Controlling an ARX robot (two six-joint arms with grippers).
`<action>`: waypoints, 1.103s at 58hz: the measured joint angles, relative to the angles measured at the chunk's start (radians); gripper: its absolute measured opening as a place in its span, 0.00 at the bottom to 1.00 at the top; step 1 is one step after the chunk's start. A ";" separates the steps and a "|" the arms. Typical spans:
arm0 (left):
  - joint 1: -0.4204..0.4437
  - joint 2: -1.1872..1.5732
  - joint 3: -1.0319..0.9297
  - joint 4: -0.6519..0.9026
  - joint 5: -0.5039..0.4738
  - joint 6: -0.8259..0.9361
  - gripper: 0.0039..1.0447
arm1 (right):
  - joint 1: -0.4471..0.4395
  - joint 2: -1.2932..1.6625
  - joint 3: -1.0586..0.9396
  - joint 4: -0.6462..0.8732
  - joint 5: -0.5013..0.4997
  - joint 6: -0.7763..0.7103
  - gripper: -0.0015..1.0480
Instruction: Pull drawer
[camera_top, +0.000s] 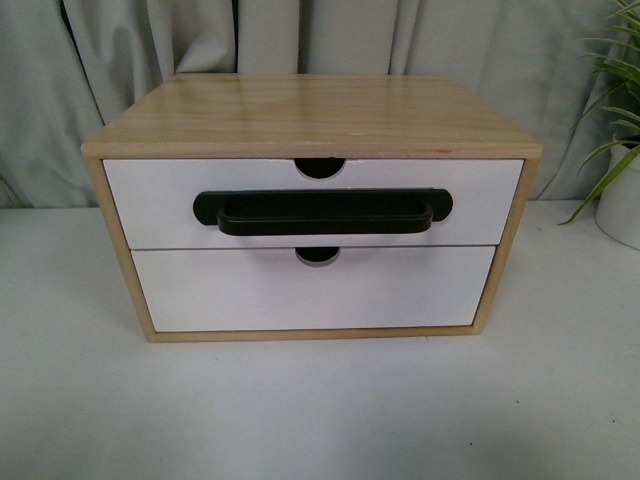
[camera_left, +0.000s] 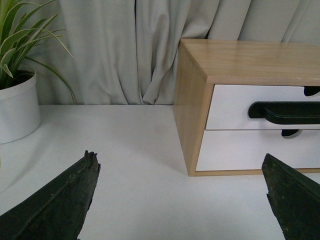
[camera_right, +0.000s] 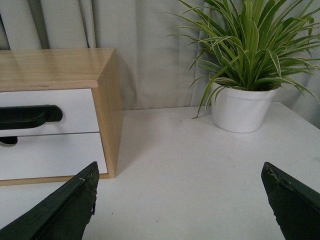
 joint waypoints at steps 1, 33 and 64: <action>0.000 0.000 0.000 0.000 0.000 0.000 0.94 | 0.000 0.000 0.000 0.000 0.000 0.000 0.91; 0.000 0.000 0.000 0.000 0.000 0.000 0.94 | 0.000 0.000 0.000 0.000 0.000 0.000 0.91; 0.000 0.000 0.000 0.000 0.000 0.000 0.94 | 0.000 0.000 0.000 0.000 0.000 0.000 0.91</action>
